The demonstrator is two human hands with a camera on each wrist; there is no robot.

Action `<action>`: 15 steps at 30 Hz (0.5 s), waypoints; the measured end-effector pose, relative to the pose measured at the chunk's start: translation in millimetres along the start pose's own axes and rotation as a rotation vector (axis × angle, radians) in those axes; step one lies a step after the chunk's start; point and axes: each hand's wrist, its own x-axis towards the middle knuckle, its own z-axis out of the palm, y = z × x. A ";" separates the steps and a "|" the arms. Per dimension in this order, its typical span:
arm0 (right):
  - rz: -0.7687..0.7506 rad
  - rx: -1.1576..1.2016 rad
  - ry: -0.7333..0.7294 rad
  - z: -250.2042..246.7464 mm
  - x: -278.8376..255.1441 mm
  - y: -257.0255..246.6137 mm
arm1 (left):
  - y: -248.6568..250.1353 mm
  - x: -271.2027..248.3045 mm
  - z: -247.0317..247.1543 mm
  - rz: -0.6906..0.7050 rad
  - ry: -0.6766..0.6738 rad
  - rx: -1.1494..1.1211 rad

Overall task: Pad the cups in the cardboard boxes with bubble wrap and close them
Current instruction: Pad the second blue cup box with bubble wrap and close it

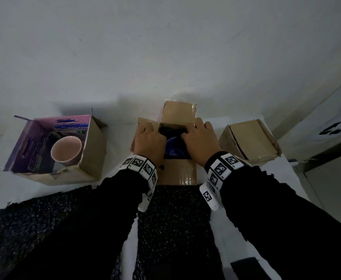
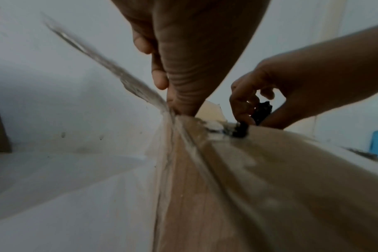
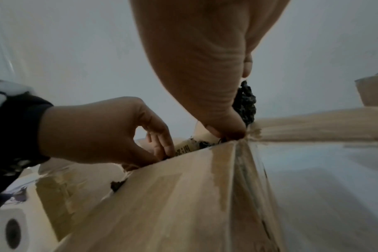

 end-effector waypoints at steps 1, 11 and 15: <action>0.011 -0.013 0.005 0.7 0.2 -0.9 | 3.6 -0.5 0.3 0.004 -0.003 0.011; 0.012 -0.078 0.073 5.9 -5.6 -3.3 | 0.9 -5.2 21.6 0.079 0.070 -0.107; 0.025 -0.035 0.005 11.4 -10.2 -8.9 | 1.4 -2.9 17.2 0.068 0.014 -0.149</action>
